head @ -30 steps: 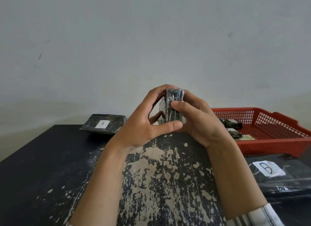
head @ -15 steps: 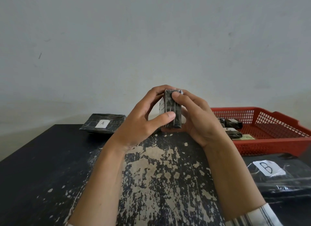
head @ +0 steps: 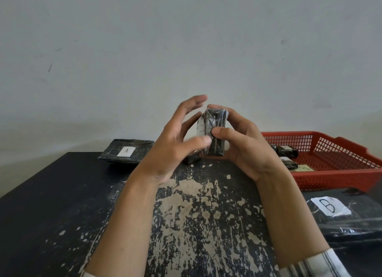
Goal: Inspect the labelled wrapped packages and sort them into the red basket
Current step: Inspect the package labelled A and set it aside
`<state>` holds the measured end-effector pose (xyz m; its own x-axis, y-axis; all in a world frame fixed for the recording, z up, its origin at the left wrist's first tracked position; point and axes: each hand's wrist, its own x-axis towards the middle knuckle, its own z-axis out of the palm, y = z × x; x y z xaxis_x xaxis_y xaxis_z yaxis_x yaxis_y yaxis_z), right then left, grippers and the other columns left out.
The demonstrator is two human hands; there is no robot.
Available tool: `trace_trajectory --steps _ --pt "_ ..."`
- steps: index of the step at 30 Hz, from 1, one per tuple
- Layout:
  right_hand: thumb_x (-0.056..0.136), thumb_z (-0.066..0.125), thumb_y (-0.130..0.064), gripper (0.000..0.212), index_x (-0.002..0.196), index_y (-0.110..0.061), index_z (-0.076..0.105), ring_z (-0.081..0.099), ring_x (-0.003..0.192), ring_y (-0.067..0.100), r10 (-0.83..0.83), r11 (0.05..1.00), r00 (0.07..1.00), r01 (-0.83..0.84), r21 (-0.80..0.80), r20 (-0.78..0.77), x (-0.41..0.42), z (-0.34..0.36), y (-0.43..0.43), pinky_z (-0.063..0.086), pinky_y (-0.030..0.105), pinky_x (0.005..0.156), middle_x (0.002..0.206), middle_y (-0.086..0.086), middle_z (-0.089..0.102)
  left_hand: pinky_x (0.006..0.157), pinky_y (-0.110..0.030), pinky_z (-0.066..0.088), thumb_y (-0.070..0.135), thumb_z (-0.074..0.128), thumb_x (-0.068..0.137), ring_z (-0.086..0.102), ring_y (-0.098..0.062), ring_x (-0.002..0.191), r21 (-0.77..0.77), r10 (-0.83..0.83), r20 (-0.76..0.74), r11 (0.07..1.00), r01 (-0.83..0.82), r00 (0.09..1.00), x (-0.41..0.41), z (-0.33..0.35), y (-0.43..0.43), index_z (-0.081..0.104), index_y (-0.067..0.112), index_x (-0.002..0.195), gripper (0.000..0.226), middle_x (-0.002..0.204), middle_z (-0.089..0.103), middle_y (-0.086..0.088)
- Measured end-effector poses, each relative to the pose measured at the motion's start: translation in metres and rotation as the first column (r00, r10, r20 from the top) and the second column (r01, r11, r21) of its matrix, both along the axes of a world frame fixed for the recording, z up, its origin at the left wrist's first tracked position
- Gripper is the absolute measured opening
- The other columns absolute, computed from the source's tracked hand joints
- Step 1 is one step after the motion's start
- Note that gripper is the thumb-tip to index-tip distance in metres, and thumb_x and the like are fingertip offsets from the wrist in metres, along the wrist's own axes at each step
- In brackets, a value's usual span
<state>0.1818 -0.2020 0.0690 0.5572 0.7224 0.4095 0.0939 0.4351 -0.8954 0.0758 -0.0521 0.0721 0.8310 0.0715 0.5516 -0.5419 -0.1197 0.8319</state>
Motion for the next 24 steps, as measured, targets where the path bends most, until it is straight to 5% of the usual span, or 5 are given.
trace_trajectory --steps 4,8,16,19,24 --pt "0.077 0.071 0.006 0.051 0.122 -0.018 0.069 0.063 0.121 0.027 0.049 0.997 0.995 -0.054 0.058 0.088 0.001 -0.003 0.0 0.062 0.043 0.081 0.127 0.008 0.062 0.095 -0.046 0.06 0.076 0.052 0.077 0.061 -0.014 0.124 -0.038 0.311 -0.317 0.94 -0.34 0.896 0.005 0.002 -0.001 0.056 0.038 0.134 0.068 0.141 0.055 0.01" --pt "0.07 0.08 0.011 0.054 0.118 -0.011 0.068 0.05 0.138 0.021 0.036 0.993 0.95 -0.069 0.096 0.311 0.0 -0.005 0.002 0.054 0.034 0.102 0.137 0.005 0.05 0.088 -0.047 0.063 0.097 0.038 0.072 0.076 -0.026 0.104 -0.039 0.236 -0.497 0.955 -0.293 0.835 0.01 -0.008 0.005 0.058 0.037 0.138 0.091 0.128 0.072 -0.007" --pt "0.077 0.076 -0.022 0.041 0.117 -0.012 0.071 0.052 0.141 0.024 0.111 0.993 0.949 -0.118 0.004 0.295 -0.004 -0.003 -0.001 0.055 0.045 0.105 0.136 0.001 0.06 0.085 -0.045 0.061 0.056 0.067 0.085 0.073 -0.024 0.093 -0.138 0.149 -0.403 0.965 -0.221 0.903 0.007 -0.003 0.011 0.076 0.024 0.105 0.039 0.092 0.078 -0.003" --pt "0.08 0.075 -0.033 0.047 0.124 -0.02 0.068 0.057 0.138 0.021 0.023 1.0 0.978 -0.02 -0.013 0.208 0.0 -0.002 -0.003 0.047 0.064 0.11 0.137 -0.004 0.066 0.077 -0.032 0.061 0.042 0.076 0.07 0.077 -0.023 0.093 -0.087 0.136 -0.418 0.978 -0.188 0.898 0.004 -0.005 0.016 0.068 0.012 0.123 0.061 0.105 0.079 -0.006" --pt "0.075 0.082 -0.051 0.076 0.145 -0.041 0.055 0.059 0.134 0.018 -0.188 0.97 0.967 0.211 -0.125 0.174 0.002 -0.001 0.002 0.055 0.061 0.103 0.151 -0.006 0.055 0.104 -0.04 0.054 -0.003 0.087 0.072 0.071 -0.02 0.116 0.116 0.217 -0.406 0.976 -0.185 0.888 0.004 -0.014 0.021 0.054 0.026 0.138 0.079 0.129 0.07 0.002"
